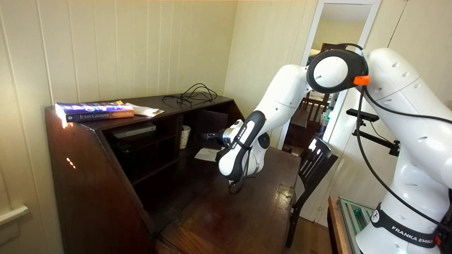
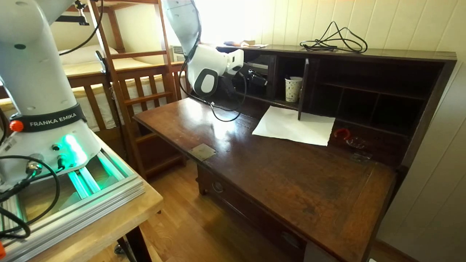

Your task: Open the cabinet door at the center

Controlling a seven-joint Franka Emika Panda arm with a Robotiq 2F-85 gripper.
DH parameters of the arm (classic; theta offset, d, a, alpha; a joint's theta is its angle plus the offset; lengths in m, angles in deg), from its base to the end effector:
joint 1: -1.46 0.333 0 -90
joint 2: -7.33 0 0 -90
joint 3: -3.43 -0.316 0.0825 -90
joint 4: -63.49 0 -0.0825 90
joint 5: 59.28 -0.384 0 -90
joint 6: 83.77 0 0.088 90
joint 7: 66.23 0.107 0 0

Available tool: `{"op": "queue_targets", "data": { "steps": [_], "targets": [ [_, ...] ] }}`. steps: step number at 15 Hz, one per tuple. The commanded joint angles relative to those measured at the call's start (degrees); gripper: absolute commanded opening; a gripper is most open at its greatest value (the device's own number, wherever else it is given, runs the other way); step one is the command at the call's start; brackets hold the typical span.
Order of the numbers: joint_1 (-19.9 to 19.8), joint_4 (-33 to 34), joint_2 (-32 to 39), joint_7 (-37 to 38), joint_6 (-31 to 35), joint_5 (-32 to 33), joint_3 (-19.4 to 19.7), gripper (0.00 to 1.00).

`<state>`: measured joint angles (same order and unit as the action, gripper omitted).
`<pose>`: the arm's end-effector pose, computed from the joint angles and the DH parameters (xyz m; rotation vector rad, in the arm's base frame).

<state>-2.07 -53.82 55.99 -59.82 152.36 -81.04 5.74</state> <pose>0.5787 -0.1074 0.1732 2.3474 -0.7415 1.7059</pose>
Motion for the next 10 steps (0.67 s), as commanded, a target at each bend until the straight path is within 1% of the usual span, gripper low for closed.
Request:
{"op": "queue_targets", "data": {
  "steps": [1,2,3,4,5,7,8,9,10],
  "targets": [
    [-6.34,-10.11,-8.79,3.73,-6.61,15.44,-0.53,1.00],
    [-7.91,-11.61,-10.20,3.03,-9.26,18.67,0.41,1.00],
    [-8.27,-12.56,-11.56,1.25,-12.18,19.42,1.60,1.00],
    [-6.29,-7.13,-6.33,1.95,-7.45,15.09,0.74,1.00],
    [-7.49,-8.48,-7.73,1.76,-9.38,16.77,1.31,1.00],
    [-8.53,-10.11,-9.39,1.53,-10.73,18.00,1.74,1.00],
    [-8.91,-8.54,-8.62,2.05,-13.18,17.66,1.67,1.00],
    [-8.80,-7.62,-8.00,1.41,-14.04,17.38,2.23,1.00],
    [-8.97,-7.40,-8.06,0.24,-15.60,18.65,2.84,1.00]
  ]
}}
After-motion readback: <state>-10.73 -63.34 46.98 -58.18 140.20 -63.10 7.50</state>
